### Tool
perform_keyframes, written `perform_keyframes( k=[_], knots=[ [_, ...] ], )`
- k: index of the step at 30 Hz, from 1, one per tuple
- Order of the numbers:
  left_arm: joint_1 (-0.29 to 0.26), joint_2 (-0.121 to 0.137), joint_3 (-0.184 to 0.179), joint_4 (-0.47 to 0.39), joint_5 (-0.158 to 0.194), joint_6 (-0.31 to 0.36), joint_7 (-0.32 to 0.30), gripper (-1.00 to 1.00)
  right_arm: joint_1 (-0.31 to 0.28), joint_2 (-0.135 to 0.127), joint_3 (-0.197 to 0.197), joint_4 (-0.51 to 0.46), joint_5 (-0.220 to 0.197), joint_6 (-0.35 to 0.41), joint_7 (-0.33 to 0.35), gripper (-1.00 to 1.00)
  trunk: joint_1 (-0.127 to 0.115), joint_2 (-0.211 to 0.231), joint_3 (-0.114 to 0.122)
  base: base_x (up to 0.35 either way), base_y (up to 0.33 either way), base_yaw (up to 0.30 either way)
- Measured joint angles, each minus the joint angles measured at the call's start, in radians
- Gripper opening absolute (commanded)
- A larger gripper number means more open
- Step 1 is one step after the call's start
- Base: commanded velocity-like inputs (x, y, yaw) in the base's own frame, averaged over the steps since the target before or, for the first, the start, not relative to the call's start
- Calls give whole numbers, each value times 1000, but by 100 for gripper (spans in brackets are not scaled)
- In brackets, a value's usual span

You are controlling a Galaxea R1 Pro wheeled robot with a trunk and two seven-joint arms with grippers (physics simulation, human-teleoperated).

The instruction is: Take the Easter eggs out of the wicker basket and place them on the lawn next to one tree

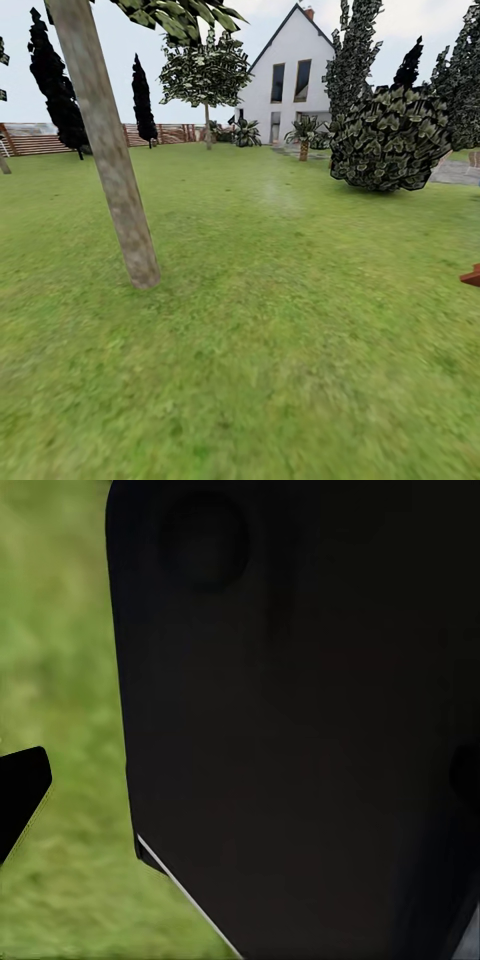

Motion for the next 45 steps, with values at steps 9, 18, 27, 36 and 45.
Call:
perform_keyframes(
  k=[9,18,27,36,45],
  knots=[
    [0,0,0,0,0,0,0,100,0,-2,0,-1,0,0,0,100,0,0,0,336,0,0],
    [0,0,0,-1,0,0,0,100,0,-3,0,-1,0,0,0,100,0,0,0,338,0,0],
    [0,0,0,-1,0,0,0,100,0,-2,0,-1,0,0,0,100,0,0,0,338,0,0],
    [0,0,0,-1,0,0,0,100,0,-4,0,-1,0,0,0,100,0,0,0,338,0,0],
    [0,0,0,-1,0,0,0,100,0,-4,0,-1,0,0,0,100,0,0,0,338,0,0]
  ],
)
